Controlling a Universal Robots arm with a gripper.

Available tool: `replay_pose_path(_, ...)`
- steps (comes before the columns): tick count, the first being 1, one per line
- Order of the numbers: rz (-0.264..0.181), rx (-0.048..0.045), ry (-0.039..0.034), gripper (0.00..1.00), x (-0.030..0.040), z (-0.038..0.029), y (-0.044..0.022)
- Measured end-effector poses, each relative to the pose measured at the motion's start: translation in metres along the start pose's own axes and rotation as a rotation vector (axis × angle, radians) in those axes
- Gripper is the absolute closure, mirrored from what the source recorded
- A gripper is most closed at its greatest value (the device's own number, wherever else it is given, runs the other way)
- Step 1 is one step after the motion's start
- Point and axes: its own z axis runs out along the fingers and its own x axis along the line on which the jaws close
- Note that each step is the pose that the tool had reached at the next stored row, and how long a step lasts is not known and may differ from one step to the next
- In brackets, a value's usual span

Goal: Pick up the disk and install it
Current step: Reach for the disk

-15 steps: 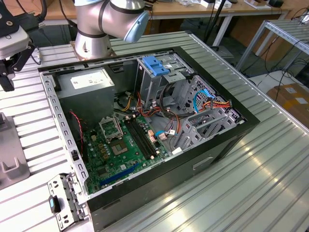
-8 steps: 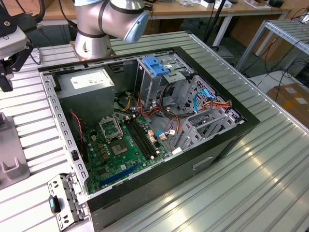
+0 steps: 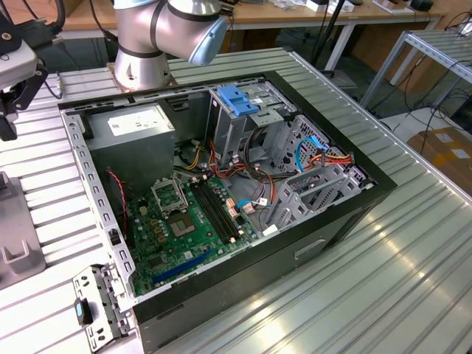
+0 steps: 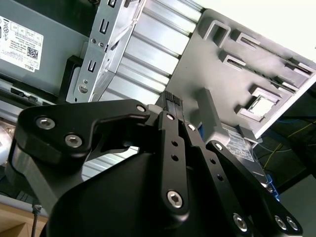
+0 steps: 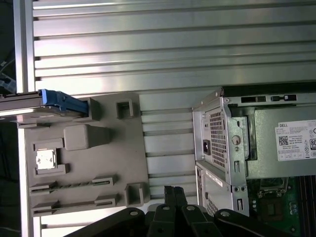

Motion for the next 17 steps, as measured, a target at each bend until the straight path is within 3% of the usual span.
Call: replay_pose_path(17, 0.000, 0.0000, 0.0000, 0.90, 0.0068, 0.0000, -0.0005)
